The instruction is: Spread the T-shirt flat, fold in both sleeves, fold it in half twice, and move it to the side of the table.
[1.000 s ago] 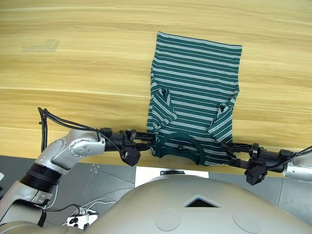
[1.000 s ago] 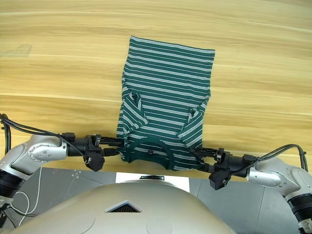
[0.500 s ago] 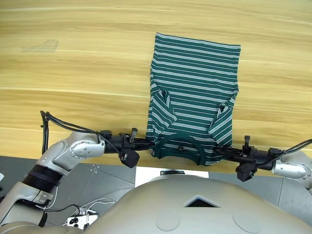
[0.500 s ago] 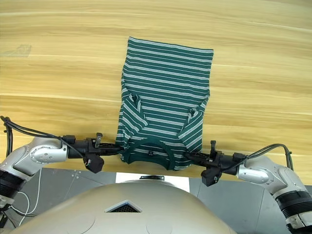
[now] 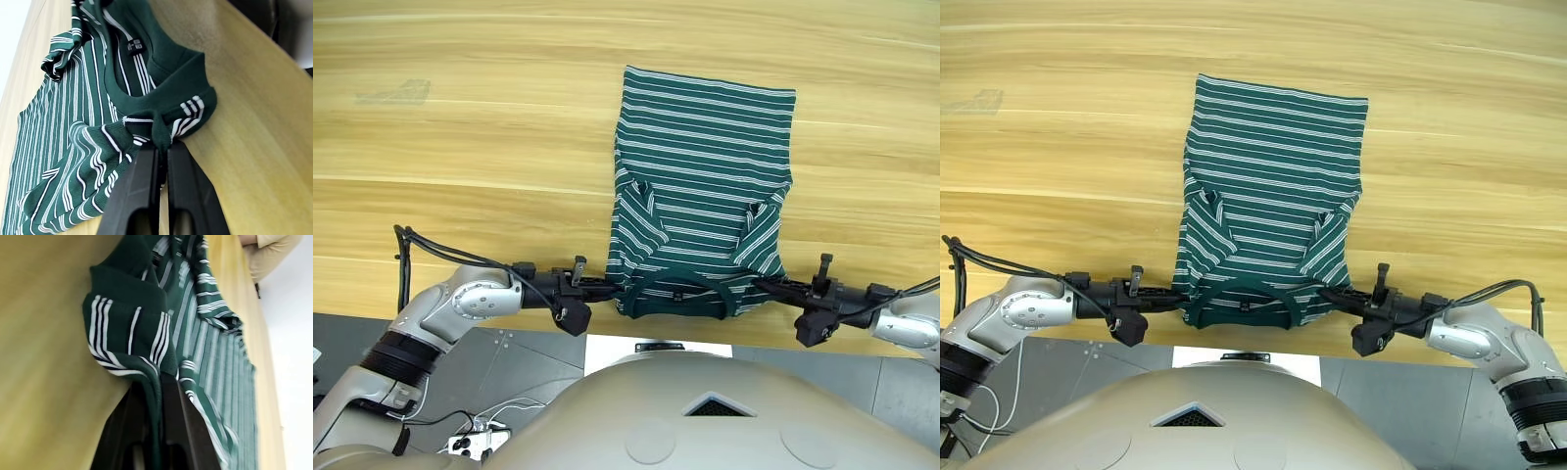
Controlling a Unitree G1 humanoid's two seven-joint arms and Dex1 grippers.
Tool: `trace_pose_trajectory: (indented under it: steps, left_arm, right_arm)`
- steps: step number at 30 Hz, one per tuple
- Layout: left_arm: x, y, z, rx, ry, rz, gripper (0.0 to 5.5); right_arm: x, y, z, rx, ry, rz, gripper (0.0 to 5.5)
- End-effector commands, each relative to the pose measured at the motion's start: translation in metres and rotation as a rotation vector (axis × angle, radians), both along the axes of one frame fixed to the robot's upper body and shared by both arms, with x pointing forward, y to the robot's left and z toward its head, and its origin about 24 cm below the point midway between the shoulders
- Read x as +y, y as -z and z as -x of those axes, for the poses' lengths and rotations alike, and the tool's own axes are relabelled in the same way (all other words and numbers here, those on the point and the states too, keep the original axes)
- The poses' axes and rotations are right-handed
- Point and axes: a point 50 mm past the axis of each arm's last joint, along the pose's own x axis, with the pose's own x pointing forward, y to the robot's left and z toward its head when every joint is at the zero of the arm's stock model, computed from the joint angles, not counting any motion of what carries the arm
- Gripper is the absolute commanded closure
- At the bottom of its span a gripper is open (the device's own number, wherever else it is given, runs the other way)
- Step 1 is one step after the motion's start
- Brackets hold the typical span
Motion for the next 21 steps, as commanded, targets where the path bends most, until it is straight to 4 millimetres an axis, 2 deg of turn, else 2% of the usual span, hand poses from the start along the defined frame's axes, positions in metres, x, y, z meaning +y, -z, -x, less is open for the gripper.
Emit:
trace_pose_trajectory:
  steps: [1, 6, 11, 14, 16, 19, 21]
  left_arm:
    - [0.009, -0.004, 0.007, 0.072, -0.059, -0.017, 5.47]
    - [-0.004, -0.027, 0.016, 0.100, -0.112, 0.139, 5.47]
    - [-0.002, -0.048, 0.027, 0.107, -0.211, 0.264, 5.47]
    - [-0.001, -0.052, 0.029, 0.098, -0.240, 0.286, 5.47]
    - [0.003, -0.051, 0.025, 0.092, -0.267, 0.282, 5.47]
    - [0.006, -0.049, 0.017, 0.109, -0.297, 0.310, 5.47]
    - [0.003, -0.044, -0.008, 0.117, -0.347, 0.373, 5.47]
  right_arm:
    - [0.005, -0.013, -0.008, -0.060, 0.015, -0.068, 5.50]
    - [0.016, -0.017, 0.002, -0.043, -0.015, -0.072, 5.50]
    - [0.021, -0.023, 0.017, -0.031, 0.003, -0.112, 5.50]
    - [0.027, -0.030, 0.018, -0.036, 0.006, -0.159, 5.50]
    - [0.029, -0.034, 0.013, -0.046, 0.022, -0.197, 5.50]
    - [0.029, -0.042, -0.006, -0.079, 0.079, -0.269, 5.50]
    - [0.032, -0.047, -0.041, -0.132, 0.178, -0.332, 5.50]
